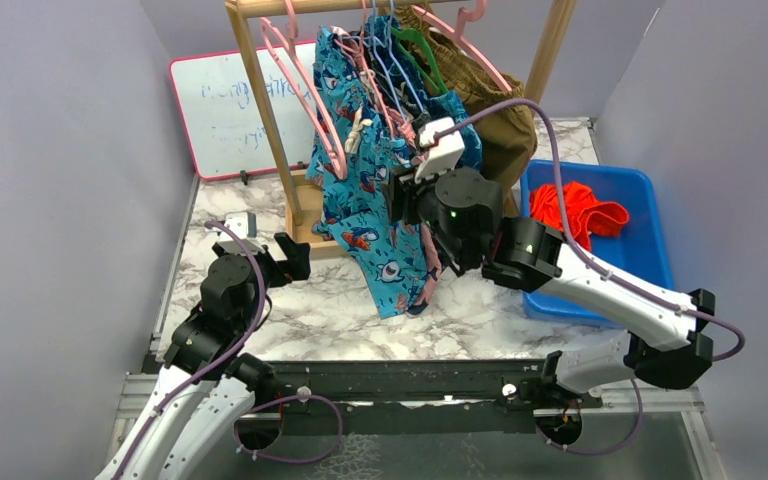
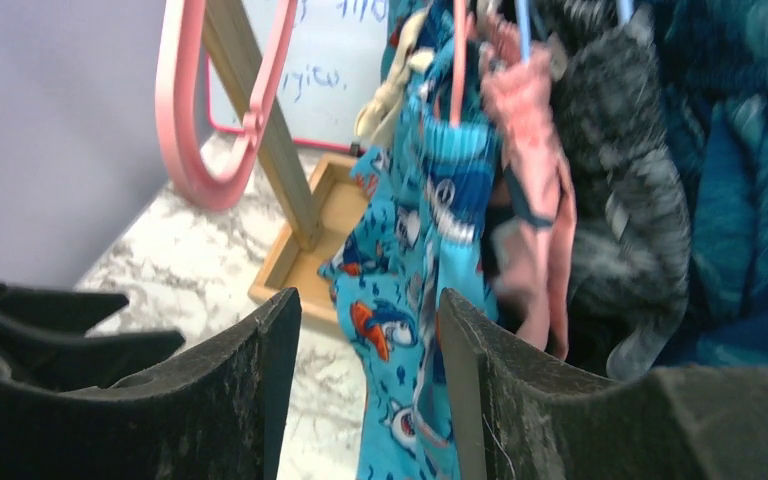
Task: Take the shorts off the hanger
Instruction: Pick up the hanger from the clothes rod.
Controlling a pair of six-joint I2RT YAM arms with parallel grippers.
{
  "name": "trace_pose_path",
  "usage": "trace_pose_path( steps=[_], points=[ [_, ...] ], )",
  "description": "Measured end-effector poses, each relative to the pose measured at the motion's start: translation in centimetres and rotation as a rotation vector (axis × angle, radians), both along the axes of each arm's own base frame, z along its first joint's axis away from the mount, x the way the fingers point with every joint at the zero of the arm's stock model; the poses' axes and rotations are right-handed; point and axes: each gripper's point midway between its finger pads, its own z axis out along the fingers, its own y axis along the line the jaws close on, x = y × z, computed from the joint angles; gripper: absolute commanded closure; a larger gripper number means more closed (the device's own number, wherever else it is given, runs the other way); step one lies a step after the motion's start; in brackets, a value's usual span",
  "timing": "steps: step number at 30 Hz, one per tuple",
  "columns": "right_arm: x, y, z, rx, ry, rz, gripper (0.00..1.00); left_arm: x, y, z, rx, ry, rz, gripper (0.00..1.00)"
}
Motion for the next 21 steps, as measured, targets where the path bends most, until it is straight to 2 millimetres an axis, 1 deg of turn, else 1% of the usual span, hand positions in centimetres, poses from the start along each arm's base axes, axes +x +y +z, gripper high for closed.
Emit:
trace_pose_path(
  steps=[2,4,5,7,9,13,18,21],
  points=[
    [0.9,0.2,1.0,0.003,-0.006,-0.014,0.47,0.0,0.0,0.0,0.0,0.0,0.0,0.01],
    [2.2,-0.1,1.8,0.009,-0.004,-0.03,0.49,0.0,0.0,0.0,0.0,0.0,0.0,0.01],
    [2.9,-0.3,2.1,0.013,-0.001,-0.034,0.5,0.0,0.0,0.0,0.0,0.0,0.0,0.01],
    [3.6,-0.7,2.2,0.013,0.006,-0.028,0.5,0.0,0.0,0.0,0.0,0.0,0.0,0.01],
    [3.7,-0.7,2.0,0.002,0.02,-0.006,0.54,0.0,0.0,0.0,0.0,0.0,0.0,0.01],
    [3.5,0.4,0.9,-0.033,0.05,0.04,0.59,0.0,0.0,0.0,0.0,0.001,0.0,0.01],
    [3.6,1.3,-0.8,-0.082,0.082,0.063,0.59,0.0,0.0,-0.1,0.002,0.003,0.0,0.01],
    [4.1,1.6,-0.6,-0.103,0.076,0.053,0.59,0.0,0.0,-0.1,0.001,0.003,0.0,0.01]
  ],
)
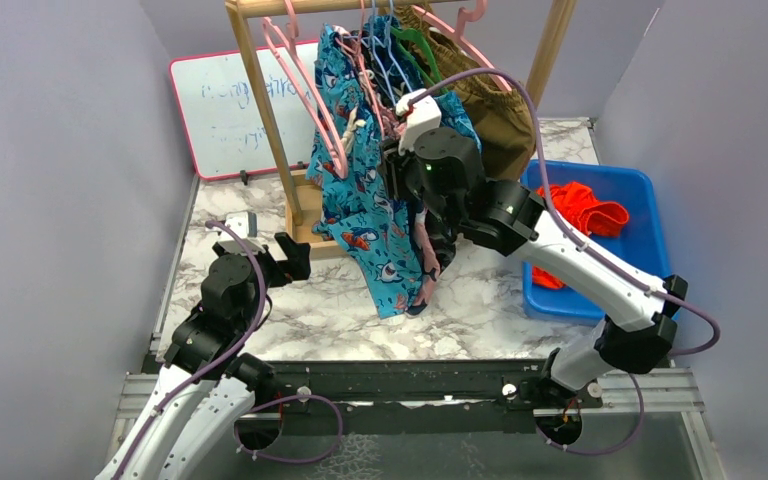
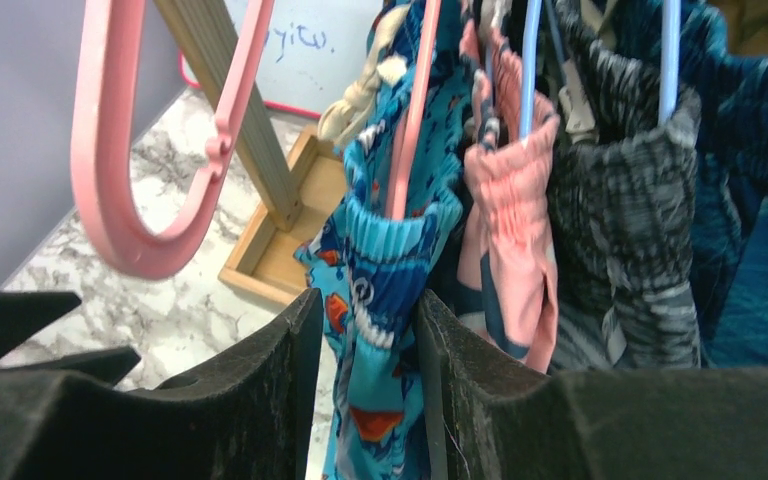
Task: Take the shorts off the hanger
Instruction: Pick up the hanger from the clothes rod.
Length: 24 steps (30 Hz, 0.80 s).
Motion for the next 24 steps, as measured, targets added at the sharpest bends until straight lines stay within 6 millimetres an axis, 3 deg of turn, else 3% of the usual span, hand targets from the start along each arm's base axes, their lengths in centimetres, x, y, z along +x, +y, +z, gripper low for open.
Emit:
trace_pose_path(
  steps=[8,13,24],
  points=[
    [2.4,1.6,1.4,-0.05,-0.06,-0.039,0.59,0.0,0.0,-0.1,0.002,0.004,0.0,0.01],
    [4.6,2.9,1.6,-0.076,-0.074,-0.056,0.68,0.1,0.0,-0.1,0.003,0.005,0.0,0.01],
    [7.6,1.7,1.3,-0.048,-0.057,-0.061,0.66,0.1,0.0,-0.2,0.005,0.009,0.0,0.01]
  ],
)
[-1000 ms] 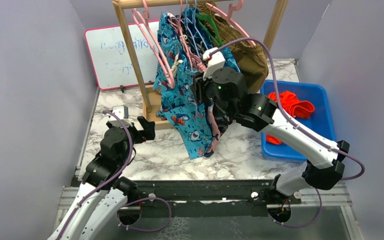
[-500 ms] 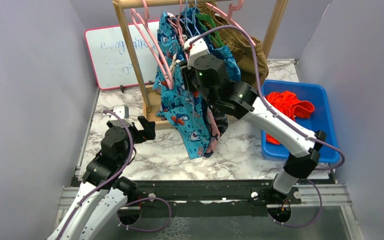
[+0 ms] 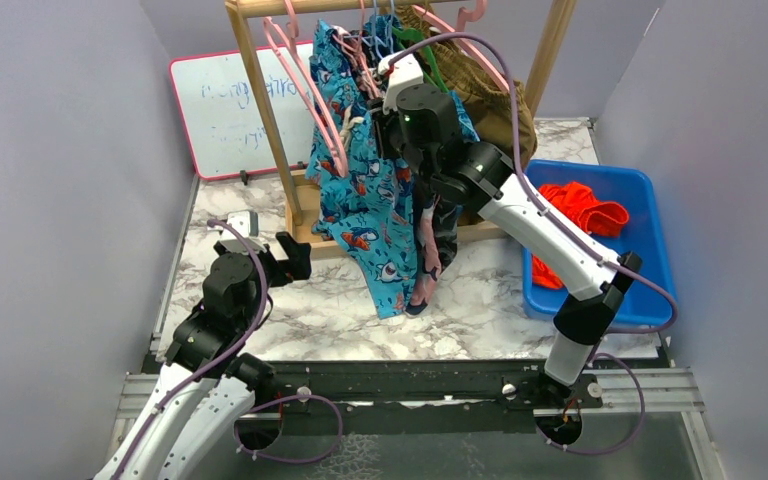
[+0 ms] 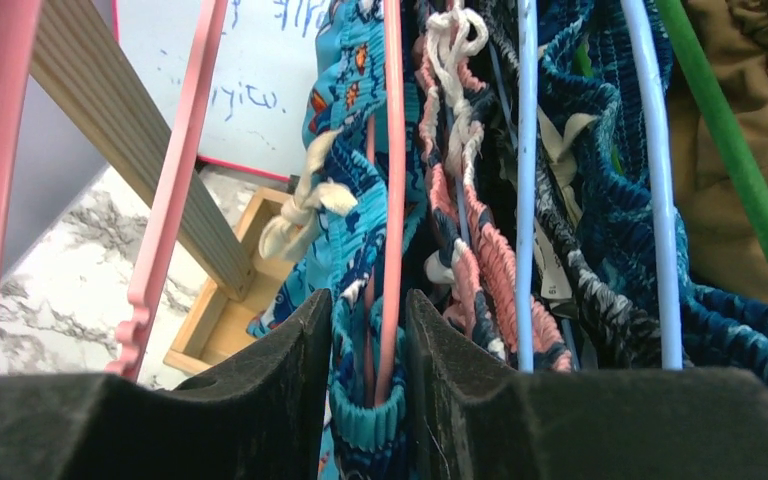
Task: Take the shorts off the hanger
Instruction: Pick up the hanger from the clothes rod.
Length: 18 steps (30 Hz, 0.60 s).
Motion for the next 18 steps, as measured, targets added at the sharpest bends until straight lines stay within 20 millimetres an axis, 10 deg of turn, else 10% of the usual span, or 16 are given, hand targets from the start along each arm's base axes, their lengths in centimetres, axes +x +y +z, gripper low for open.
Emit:
trace_pose_path(
  steps=[6,18],
  points=[
    [1.1,0.7,0.2,0.033,-0.011,0.011,0.98,0.1,0.0,-0.1,0.002,0.004,0.0,0.01],
    [1.6,1.2,0.7,0.142,-0.112,0.024,0.99,0.1,0.0,-0.1,0.002,0.004,0.0,0.01]
  ],
)
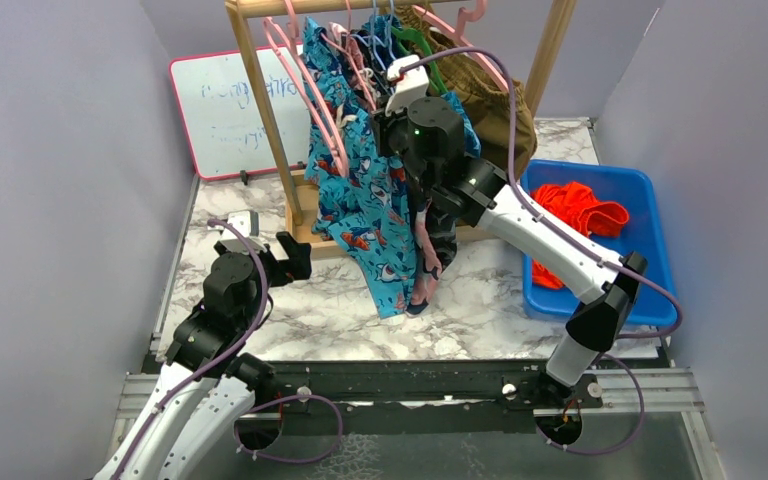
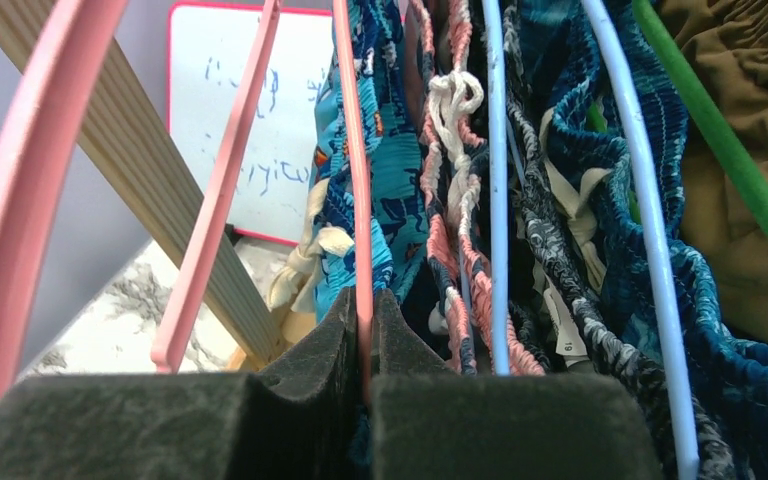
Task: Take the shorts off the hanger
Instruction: Pick up the hanger from the clothes rod.
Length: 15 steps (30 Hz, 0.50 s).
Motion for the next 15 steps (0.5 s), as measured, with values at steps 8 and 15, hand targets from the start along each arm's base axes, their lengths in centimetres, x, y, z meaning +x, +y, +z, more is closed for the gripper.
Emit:
trace_pose_path(
  steps=[8,15],
  points=[
    [0.1,0.1,1.8,0.079,-0.07,0.0,0.99,0.0,0.0,0.0,0.0,0.0,0.0,0.01],
    [-0.6,-0.6,2.4,0.137,-0.085,0.001,0.99,0.0,0.0,0.0,0.0,0.0,0.0,0.01]
  ],
)
